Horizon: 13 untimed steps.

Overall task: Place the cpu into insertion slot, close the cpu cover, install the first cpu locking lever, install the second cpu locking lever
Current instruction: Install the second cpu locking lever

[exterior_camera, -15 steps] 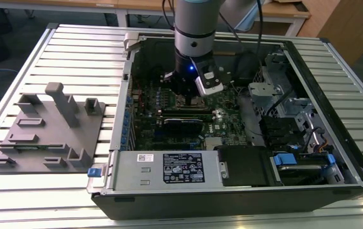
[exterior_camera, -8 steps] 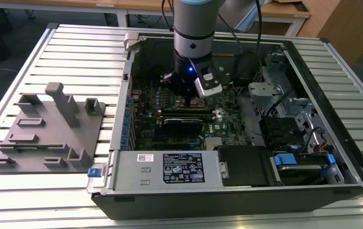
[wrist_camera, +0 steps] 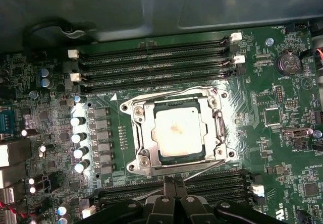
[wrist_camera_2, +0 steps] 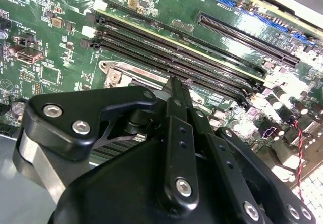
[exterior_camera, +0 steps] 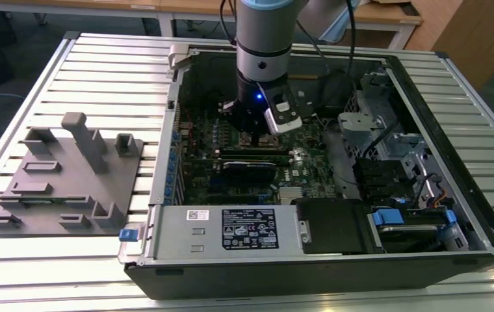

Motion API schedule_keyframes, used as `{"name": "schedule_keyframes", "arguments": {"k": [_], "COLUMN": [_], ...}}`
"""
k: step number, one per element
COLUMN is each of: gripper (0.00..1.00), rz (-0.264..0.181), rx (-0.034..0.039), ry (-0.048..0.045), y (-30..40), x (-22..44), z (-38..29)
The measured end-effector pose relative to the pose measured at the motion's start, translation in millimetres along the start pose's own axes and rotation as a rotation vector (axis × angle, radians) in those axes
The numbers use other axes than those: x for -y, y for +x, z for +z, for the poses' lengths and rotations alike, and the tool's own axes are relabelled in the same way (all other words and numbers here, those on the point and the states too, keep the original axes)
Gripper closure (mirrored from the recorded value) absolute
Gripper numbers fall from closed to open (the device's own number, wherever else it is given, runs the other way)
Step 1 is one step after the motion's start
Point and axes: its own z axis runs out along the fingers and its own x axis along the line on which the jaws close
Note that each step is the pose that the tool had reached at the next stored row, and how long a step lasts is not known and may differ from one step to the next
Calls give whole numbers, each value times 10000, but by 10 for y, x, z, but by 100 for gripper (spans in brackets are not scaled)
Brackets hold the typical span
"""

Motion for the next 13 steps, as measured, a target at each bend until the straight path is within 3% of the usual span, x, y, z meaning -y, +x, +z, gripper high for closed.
{"name": "schedule_keyframes", "arguments": {"k": [13], "gripper": [90], "rz": [1], "rx": [0], "ry": [-12], "y": [1], "x": [1], "z": [18]}}
